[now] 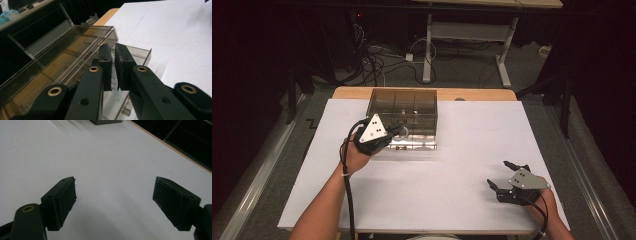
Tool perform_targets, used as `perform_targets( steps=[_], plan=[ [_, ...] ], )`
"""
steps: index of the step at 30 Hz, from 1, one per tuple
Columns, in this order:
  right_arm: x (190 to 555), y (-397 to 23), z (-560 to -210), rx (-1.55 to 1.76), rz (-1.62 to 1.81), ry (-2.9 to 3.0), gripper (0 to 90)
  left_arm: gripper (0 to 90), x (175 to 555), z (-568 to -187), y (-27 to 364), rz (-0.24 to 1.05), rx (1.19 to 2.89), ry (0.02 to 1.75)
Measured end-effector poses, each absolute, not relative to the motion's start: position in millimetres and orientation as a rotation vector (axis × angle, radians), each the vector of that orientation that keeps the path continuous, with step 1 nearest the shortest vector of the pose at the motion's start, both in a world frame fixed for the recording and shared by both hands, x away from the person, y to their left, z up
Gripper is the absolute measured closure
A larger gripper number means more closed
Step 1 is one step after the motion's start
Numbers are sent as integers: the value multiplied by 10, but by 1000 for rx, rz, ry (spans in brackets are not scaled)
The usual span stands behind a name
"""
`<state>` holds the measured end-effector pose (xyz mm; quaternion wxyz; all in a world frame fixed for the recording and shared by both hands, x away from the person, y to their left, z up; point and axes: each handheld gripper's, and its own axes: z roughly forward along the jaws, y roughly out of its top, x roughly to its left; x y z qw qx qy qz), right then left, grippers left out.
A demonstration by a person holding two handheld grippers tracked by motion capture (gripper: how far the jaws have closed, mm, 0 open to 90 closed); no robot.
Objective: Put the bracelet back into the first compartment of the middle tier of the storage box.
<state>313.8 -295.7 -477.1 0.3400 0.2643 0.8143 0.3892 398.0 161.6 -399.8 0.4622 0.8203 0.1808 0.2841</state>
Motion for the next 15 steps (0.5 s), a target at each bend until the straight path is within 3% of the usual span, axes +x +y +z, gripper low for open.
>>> perform_targets(
  steps=[15],
  plan=[
    [3139,-2950,-4770,680,1010,2126,197,826,4083,-4118,1992,675,2049,572]
  ],
)
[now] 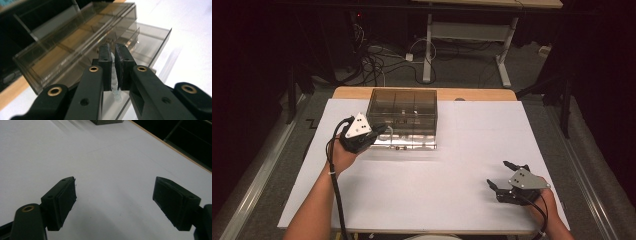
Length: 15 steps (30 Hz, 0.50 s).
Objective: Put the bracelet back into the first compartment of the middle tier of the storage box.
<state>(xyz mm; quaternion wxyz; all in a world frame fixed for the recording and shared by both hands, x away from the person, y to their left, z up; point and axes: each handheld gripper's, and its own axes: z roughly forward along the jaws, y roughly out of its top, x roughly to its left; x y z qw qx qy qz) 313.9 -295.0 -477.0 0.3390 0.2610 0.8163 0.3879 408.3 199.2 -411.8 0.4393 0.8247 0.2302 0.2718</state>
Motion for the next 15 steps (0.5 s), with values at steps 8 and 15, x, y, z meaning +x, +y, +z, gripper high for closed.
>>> perform_targets(
  steps=[8,15],
  plan=[
    [3146,-2953,-4772,677,1005,2126,197,825,4172,-4251,2072,631,2067,638],
    [3148,-2951,-4773,682,1006,2125,197,825,4220,-4343,2067,642,2108,667]
  ],
)
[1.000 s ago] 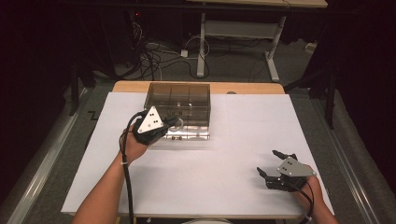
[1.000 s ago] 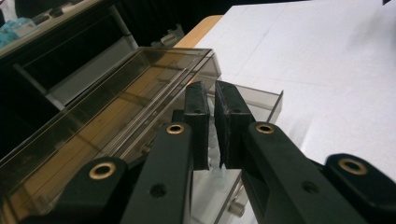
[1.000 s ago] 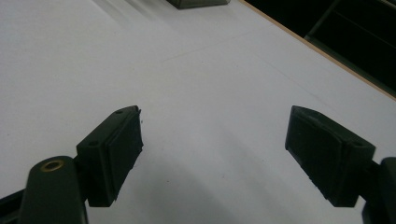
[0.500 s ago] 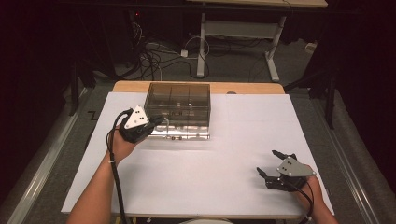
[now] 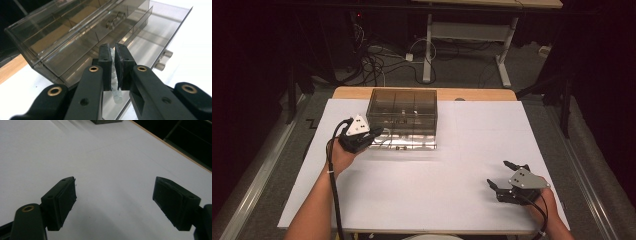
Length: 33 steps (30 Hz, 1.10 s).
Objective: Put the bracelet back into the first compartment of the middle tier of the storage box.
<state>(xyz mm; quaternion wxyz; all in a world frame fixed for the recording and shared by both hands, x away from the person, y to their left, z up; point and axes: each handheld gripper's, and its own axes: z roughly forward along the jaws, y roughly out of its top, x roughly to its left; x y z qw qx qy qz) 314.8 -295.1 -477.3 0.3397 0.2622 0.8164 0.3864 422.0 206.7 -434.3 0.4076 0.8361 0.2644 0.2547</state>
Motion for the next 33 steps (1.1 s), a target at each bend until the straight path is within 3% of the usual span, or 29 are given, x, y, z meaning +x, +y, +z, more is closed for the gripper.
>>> perform_targets(
  steps=[24,33],
  plan=[
    [3151,-2963,-4766,697,1010,2113,195,821,4256,-4464,1994,720,2160,719],
    [3150,-2969,-4758,695,1021,2109,193,720,4228,-4424,1977,809,2130,698]
  ],
)
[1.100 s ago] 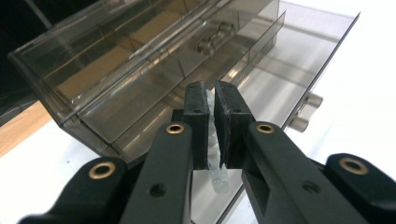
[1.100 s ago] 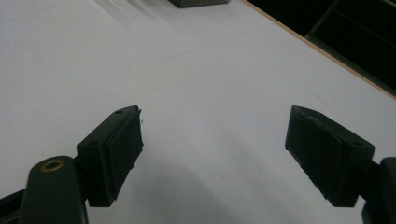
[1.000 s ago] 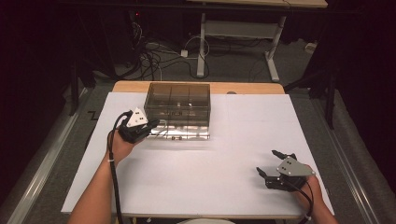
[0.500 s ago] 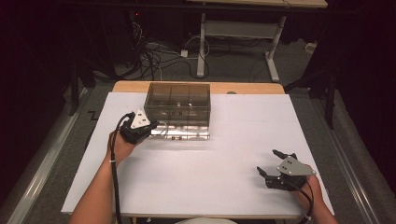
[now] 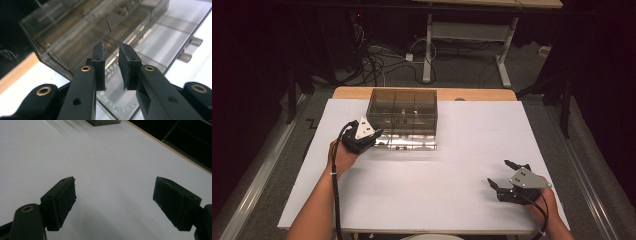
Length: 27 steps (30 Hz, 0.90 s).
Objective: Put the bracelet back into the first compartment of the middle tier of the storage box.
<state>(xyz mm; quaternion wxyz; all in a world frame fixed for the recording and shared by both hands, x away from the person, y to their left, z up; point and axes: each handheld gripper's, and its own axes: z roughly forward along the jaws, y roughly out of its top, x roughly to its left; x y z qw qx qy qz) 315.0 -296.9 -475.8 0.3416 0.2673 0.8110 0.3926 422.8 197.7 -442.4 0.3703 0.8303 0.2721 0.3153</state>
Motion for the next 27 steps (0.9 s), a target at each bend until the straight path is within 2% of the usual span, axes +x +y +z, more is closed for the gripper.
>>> perform_targets(
  steps=[4,10,21,27],
  plan=[
    [3151,-2975,-4761,694,1020,2108,193,696,4209,-4410,1979,844,2119,693],
    [3153,-2980,-4761,686,1018,2109,193,585,4162,-4366,1961,871,2090,678],
    [3152,-2975,-4764,672,1015,2114,193,253,4103,-4314,1901,874,2074,639],
    [3148,-2969,-4766,667,1016,2119,193,247,4070,-4278,1909,858,2051,622]
  ],
)
